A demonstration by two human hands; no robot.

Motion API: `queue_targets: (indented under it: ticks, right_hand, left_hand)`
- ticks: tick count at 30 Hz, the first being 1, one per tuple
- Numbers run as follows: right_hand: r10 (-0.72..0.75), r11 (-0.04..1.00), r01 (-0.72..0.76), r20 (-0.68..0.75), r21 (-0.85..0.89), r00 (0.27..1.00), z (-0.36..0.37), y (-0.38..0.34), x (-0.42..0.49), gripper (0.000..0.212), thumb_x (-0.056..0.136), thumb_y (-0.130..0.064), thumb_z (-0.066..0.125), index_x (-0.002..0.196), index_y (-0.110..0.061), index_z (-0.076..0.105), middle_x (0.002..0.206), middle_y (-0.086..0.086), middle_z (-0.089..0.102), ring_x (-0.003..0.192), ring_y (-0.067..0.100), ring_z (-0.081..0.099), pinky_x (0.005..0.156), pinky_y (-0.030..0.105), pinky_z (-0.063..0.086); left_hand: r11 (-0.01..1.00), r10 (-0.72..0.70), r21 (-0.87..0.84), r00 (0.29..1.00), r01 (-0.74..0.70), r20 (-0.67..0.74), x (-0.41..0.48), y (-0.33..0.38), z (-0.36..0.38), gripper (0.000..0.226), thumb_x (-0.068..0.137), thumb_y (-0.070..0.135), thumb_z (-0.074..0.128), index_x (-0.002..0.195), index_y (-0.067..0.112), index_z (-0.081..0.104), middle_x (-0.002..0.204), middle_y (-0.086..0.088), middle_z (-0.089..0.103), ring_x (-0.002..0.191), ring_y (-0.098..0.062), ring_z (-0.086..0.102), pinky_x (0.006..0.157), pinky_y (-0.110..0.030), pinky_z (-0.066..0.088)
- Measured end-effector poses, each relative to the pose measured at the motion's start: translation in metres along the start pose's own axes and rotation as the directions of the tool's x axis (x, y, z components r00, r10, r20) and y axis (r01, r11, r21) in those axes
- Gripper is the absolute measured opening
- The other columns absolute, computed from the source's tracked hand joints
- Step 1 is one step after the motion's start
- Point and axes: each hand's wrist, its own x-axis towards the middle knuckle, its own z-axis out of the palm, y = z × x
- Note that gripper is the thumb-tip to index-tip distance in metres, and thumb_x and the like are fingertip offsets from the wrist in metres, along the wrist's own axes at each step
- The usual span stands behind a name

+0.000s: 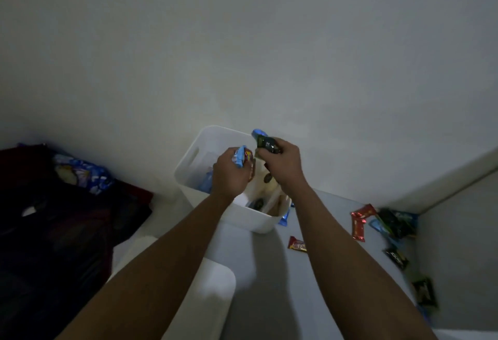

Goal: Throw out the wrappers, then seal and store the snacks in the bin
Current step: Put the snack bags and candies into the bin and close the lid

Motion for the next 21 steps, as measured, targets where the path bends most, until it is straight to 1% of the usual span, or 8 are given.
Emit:
queue_targets:
  ticks: [2,4,6,8,14,16,19,21]
  right_hand:
    - [0.201,0.979,-0.201,0.006,0.02,0.98,0.017,0.012,0.008,0.016,0.076,-0.011,0.072,0.091,-0.004,0.074,0.051,-0.001,0.05,0.042,0.013,0.041,0.04,0.02,0.034]
    - [0.357,0.933,-0.358,0.009,0.041,0.934,0.025,0.023,0.015,0.016,0.074,-0.012,0.074,0.086,-0.001,0.071,0.057,0.007,0.052,0.047,0.018,0.045,0.044,0.022,0.036]
    - [0.454,0.889,-0.455,0.017,0.055,0.891,0.033,0.031,0.024,0.013,0.073,-0.01,0.075,0.081,-0.003,0.067,0.065,0.011,0.055,0.053,0.02,0.051,0.049,0.026,0.041]
    - [0.508,0.861,-0.508,-0.004,0.038,0.861,0.039,0.034,0.033,0.012,0.076,-0.008,0.073,0.077,-0.005,0.062,0.064,0.011,0.054,0.049,0.02,0.051,0.042,0.021,0.04]
    - [0.596,0.802,-0.596,-0.013,-0.039,0.803,0.047,0.041,0.058,0.023,0.086,-0.02,0.069,0.081,-0.001,0.058,0.063,0.014,0.053,0.045,0.021,0.045,0.048,0.026,0.039]
    - [0.581,0.813,-0.581,-0.018,-0.042,0.814,0.05,0.041,0.061,0.023,0.088,-0.018,0.064,0.091,0.005,0.061,0.07,0.018,0.058,0.05,0.025,0.053,0.048,0.029,0.047]
    - [0.512,0.857,-0.514,-0.041,-0.038,0.858,0.049,0.04,0.062,0.017,0.09,-0.018,0.06,0.1,-0.004,0.058,0.079,0.014,0.057,0.06,0.025,0.055,0.05,0.028,0.049]
    - [0.484,0.873,-0.485,-0.036,-0.041,0.874,0.046,0.039,0.06,0.015,0.092,-0.021,0.056,0.1,-0.008,0.056,0.085,0.012,0.06,0.066,0.025,0.059,0.06,0.033,0.054]
  left_hand:
    - [0.996,-0.056,0.072,0.997,0.052,0.058,0.004,-0.007,0.0,0.027,0.089,0.018,0.066,0.114,0.009,0.066,0.108,-0.011,0.07,0.101,-0.026,0.066,0.096,-0.04,0.051]
    - [0.972,-0.088,0.229,0.987,0.055,0.135,0.005,-0.011,0.001,0.029,0.093,0.019,0.062,0.118,0.005,0.063,0.114,-0.013,0.067,0.107,-0.028,0.063,0.095,-0.032,0.046]
    - [0.951,-0.112,0.305,0.977,0.051,0.184,0.009,-0.023,0.001,0.029,0.093,0.02,0.061,0.118,0.005,0.061,0.116,-0.013,0.066,0.11,-0.029,0.062,0.091,-0.028,0.043]
    - [0.947,-0.169,0.306,0.959,0.093,0.229,0.014,-0.035,0.004,0.032,0.09,0.021,0.065,0.119,0.008,0.059,0.117,-0.012,0.066,0.109,-0.028,0.062,0.092,-0.031,0.045]
    - [0.957,-0.273,0.201,0.886,0.209,0.375,0.025,-0.043,0.008,0.045,0.084,0.024,0.068,0.126,0.016,0.052,0.109,-0.003,0.061,0.099,-0.025,0.062,0.089,-0.041,0.056]
    - [0.966,-0.259,0.137,0.856,0.22,0.447,0.029,-0.044,0.008,0.045,0.079,0.026,0.071,0.121,0.018,0.054,0.109,-0.002,0.063,0.099,-0.025,0.062,0.091,-0.043,0.055]
    - [0.969,-0.24,0.085,0.811,0.231,0.533,0.032,-0.043,0.008,0.038,0.072,0.032,0.073,0.107,0.028,0.058,0.106,-0.001,0.068,0.097,-0.022,0.064,0.092,-0.043,0.055]
    - [0.964,-0.254,0.09,0.773,0.249,0.581,0.032,-0.042,0.009,0.042,0.077,0.035,0.072,0.116,0.029,0.057,0.112,0.001,0.066,0.099,-0.019,0.061,0.088,-0.034,0.053]
